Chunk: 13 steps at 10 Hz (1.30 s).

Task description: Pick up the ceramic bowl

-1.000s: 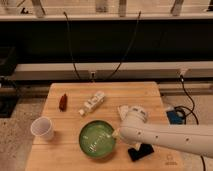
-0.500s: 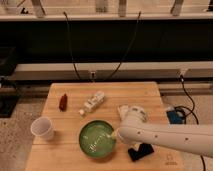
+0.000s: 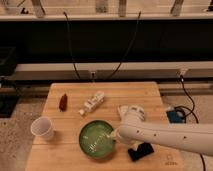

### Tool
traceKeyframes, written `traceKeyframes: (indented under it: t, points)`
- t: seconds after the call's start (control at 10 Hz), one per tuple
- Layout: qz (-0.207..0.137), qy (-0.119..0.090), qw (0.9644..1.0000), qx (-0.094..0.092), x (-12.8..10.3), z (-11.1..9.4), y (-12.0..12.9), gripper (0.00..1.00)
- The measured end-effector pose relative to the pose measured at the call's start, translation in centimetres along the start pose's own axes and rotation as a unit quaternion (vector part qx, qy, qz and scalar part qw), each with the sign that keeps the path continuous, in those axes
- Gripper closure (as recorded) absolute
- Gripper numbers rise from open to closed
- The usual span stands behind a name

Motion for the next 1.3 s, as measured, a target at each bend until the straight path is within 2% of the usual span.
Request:
traceKeyframes:
  t: [0.6,1.0,1.3]
  points:
    - [-0.01,-0.014,0.9998,0.003,-0.2,1.1,-0.3,0.22]
    - [-0.016,-0.022,0.9996,0.007,-0.1,1.4,-0.6,0.56]
    - [-0.019,-0.025,0.9995,0.008,0.0,1.6,-0.5,0.6]
